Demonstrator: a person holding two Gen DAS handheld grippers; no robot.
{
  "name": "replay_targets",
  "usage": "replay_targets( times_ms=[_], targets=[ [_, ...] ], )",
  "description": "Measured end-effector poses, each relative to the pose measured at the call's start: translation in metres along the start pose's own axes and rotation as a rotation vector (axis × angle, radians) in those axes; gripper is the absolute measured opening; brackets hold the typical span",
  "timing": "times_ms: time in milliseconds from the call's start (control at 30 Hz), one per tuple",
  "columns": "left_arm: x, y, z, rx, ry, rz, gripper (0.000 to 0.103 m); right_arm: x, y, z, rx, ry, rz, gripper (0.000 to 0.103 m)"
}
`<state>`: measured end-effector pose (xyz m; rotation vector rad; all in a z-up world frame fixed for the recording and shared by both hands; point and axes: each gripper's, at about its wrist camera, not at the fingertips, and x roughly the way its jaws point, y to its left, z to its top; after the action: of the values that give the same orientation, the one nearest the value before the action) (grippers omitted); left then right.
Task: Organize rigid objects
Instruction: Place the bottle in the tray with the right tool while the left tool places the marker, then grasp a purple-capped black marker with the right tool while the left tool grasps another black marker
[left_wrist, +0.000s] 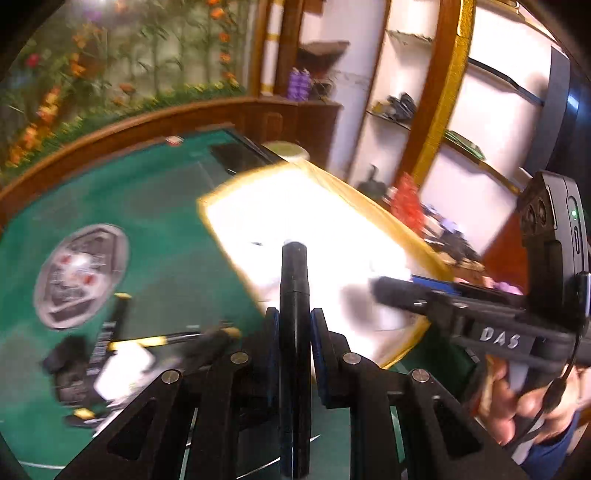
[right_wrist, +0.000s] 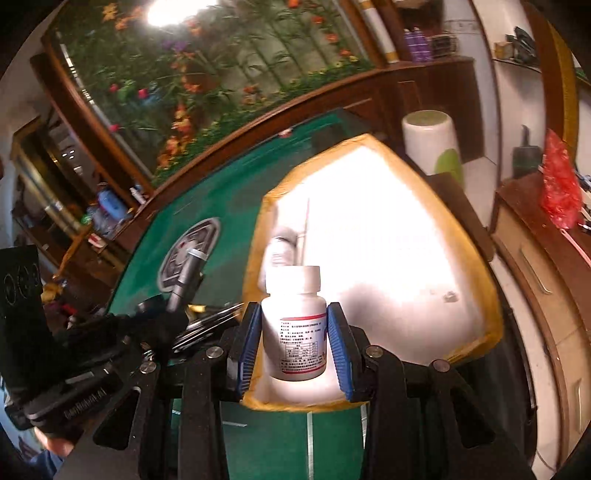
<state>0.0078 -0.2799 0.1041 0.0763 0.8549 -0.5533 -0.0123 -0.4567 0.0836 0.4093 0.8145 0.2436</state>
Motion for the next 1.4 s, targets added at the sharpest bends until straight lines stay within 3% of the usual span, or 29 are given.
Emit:
replay_targets(
  times_ms=[267,700,867,967,1167,1400],
  targets=[
    [0.051,-0.012,0.004,-0.063,0.08,-0.03,0.017,0.018,-0.026,0.006,0.041,0.041,-0.079,0.035],
    [0.092,-0.015,0.012,-0.125,0.105,0.004,0.016,0.031,-0.03,0.018,0.03,0.09,-0.125,0.035],
    [0.084,-0.011,0.01,-0.134,0.099,-0.029,0.018,0.03,-0.031,0.016,0.052,0.081,-0.108,0.035],
    [0.072,-0.011,0.005,-0.124,0.091,-0.036,0.023,0.021,-0.027,0.014,0.049,0.049,-0.108,0.035],
    [0.028,-0.004,-0.015,-0.091,0.044,-0.045,0.035,-0.007,-0.006,-0.001,0.026,-0.015,-0.025,0.036],
    [-0.04,0.041,-0.053,-0.111,-0.009,-0.062,0.037,0.004,0.045,-0.024,-0.034,0.084,0.135,0.036]
  ],
)
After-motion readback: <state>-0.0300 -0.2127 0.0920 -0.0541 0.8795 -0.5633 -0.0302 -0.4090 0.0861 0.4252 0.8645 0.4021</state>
